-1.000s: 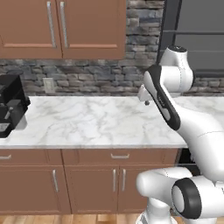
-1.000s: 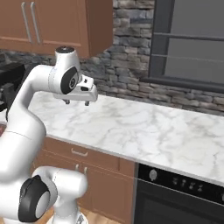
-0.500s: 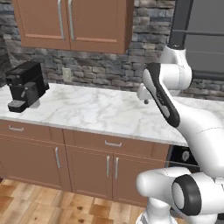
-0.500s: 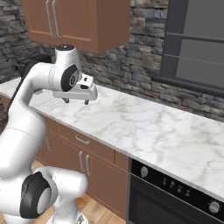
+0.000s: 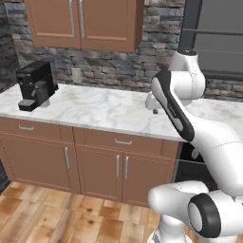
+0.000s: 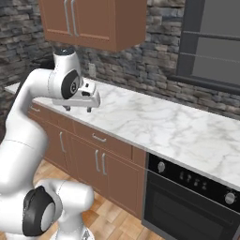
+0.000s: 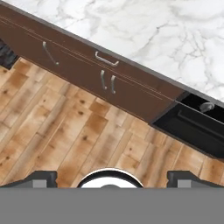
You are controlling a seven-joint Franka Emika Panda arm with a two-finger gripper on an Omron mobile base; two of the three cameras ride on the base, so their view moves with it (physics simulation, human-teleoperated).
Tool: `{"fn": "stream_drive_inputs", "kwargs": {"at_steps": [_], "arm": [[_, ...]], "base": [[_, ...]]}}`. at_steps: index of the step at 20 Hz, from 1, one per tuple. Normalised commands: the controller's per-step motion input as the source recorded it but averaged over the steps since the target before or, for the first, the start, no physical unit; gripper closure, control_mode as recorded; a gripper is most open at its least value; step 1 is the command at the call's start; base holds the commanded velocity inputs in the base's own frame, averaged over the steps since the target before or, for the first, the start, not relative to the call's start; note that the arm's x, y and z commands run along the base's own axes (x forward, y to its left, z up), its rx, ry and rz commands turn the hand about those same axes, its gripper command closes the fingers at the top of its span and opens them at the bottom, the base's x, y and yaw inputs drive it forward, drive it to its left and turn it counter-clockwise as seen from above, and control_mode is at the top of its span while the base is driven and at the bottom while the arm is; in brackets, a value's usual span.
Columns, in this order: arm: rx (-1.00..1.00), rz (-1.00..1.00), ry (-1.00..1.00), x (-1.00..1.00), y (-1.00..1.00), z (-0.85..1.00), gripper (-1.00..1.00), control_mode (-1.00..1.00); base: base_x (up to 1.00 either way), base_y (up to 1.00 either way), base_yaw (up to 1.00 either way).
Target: Take a straw from the drawer in front and place it inside the glass cup on the dining counter.
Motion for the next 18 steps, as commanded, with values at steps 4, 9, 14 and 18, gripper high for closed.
{"fn": "stream_drive_inputs", "kwargs": {"at_steps": [4, 9, 14, 18], "arm": [[0.0, 0.0, 0.0, 0.0, 0.35, -0.05, -1.0, -1.0], [-0.21, -0.04, -0.14, 0.06, 0.99, -0.28, -1.0, -1.0], [-0.31, -0.09, -0.22, 0.37, 0.91, -0.51, -1.0, -1.0], [-0.27, -0.04, -0.15, 0.67, 0.39, -0.82, -1.0, -1.0]], "base": [[0.0, 0.0, 0.0], [0.0, 0.0, 0.0], [0.0, 0.0, 0.0], [0.0, 0.0, 0.0]]}}
